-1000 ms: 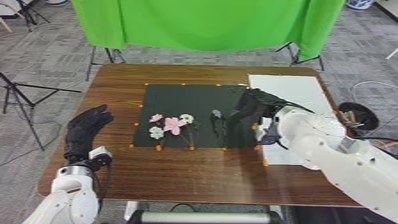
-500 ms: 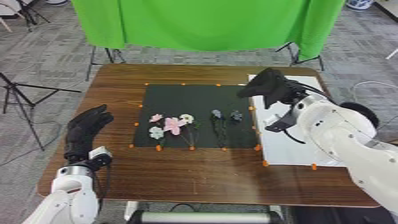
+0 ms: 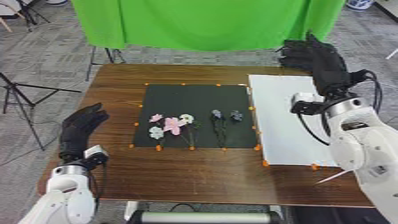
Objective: Arrange flowers
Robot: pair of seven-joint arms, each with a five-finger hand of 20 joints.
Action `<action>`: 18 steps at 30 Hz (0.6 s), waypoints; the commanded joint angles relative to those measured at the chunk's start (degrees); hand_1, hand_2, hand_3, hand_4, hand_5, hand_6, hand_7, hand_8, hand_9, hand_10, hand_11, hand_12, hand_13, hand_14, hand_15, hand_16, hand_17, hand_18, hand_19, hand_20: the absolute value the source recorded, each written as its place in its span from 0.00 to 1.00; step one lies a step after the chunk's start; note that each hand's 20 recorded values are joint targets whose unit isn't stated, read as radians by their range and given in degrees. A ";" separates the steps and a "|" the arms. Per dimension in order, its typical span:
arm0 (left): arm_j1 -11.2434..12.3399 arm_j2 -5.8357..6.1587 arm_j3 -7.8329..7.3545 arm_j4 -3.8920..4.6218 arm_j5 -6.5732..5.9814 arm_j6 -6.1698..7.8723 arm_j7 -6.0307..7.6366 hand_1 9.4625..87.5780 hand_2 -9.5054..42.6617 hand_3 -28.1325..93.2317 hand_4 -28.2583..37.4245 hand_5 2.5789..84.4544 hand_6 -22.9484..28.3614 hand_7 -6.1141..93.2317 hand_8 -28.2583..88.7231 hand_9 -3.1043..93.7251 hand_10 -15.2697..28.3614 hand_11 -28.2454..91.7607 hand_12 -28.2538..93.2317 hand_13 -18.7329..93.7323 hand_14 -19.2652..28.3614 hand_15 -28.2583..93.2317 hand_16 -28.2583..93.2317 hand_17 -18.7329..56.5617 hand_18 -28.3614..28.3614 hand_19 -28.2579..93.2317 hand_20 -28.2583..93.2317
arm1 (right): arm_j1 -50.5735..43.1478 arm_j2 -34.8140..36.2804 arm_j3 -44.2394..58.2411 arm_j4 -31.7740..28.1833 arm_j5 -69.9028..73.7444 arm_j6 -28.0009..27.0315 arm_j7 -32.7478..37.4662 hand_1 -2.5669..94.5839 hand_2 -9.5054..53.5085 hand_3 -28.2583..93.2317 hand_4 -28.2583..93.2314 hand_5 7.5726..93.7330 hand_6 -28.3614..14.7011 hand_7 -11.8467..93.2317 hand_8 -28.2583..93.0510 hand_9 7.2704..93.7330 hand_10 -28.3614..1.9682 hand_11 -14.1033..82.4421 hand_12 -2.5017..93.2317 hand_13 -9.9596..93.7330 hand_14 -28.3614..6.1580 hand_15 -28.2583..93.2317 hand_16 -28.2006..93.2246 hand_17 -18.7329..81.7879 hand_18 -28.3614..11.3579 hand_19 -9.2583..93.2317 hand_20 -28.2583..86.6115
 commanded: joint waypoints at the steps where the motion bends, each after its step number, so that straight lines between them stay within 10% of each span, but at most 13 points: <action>1: -0.06 -0.93 0.30 -0.15 -0.20 0.44 0.97 0.37 0.31 0.79 0.15 0.64 0.49 0.28 0.16 0.59 0.68 0.45 0.32 0.55 0.76 0.47 0.21 0.41 0.72 0.40 0.39 | -12.23 -8.83 7.62 -0.79 9.27 -3.41 -13.18 0.06 0.21 0.82 0.07 0.45 0.63 0.20 0.17 0.44 0.45 0.20 0.15 0.42 0.41 0.30 0.40 0.38 0.30 0.25 0.52; 6: 0.43 -0.75 -0.11 -0.37 -0.82 1.80 3.00 0.37 0.31 0.79 0.15 0.65 0.49 0.28 0.16 0.59 0.68 0.46 0.32 0.55 0.76 0.47 0.21 0.41 0.72 0.40 0.39 | -20.49 -15.91 16.01 -4.40 10.48 -5.74 -17.89 0.02 0.16 0.85 0.06 0.36 0.66 0.18 0.17 0.37 0.50 0.18 0.14 0.34 0.49 0.27 0.35 0.35 0.36 0.13 0.48; 10: -0.27 0.12 0.87 -0.37 -2.84 7.00 7.20 0.37 0.31 0.79 0.15 0.65 0.49 0.28 0.16 0.59 0.68 0.45 0.32 0.55 0.75 0.46 0.20 0.43 0.71 0.39 0.39 | -25.64 -18.56 21.24 -6.85 8.44 -8.74 -19.59 0.02 0.10 0.86 0.06 0.33 0.66 0.17 0.17 0.34 0.53 0.18 0.13 0.31 0.53 0.26 0.34 0.32 0.38 0.10 0.47; 14: 0.94 -0.27 -1.46 -0.42 -3.73 2.66 12.71 0.39 0.07 0.80 0.22 0.51 0.49 0.28 0.15 0.40 0.60 0.42 0.31 0.45 0.65 0.36 0.21 0.47 0.67 0.38 0.40 | -29.45 -20.41 24.91 -8.59 6.74 -11.62 -18.67 0.01 0.04 0.86 0.06 0.27 0.65 0.16 0.17 0.27 0.55 0.16 0.11 0.27 0.54 0.23 0.32 0.28 0.42 0.09 0.45; 18: 2.74 -0.75 -4.02 -1.77 -3.80 -0.64 14.06 0.37 0.00 0.81 0.24 0.38 0.46 0.26 0.15 0.35 0.57 0.40 0.31 0.44 0.64 0.35 0.22 0.47 0.66 0.32 0.41 | -30.55 -21.87 25.34 -9.04 7.07 -11.21 -18.60 0.01 0.02 0.85 0.05 0.22 0.66 0.15 0.17 0.19 0.59 0.13 0.10 0.21 0.53 0.19 0.33 0.22 0.45 0.09 0.43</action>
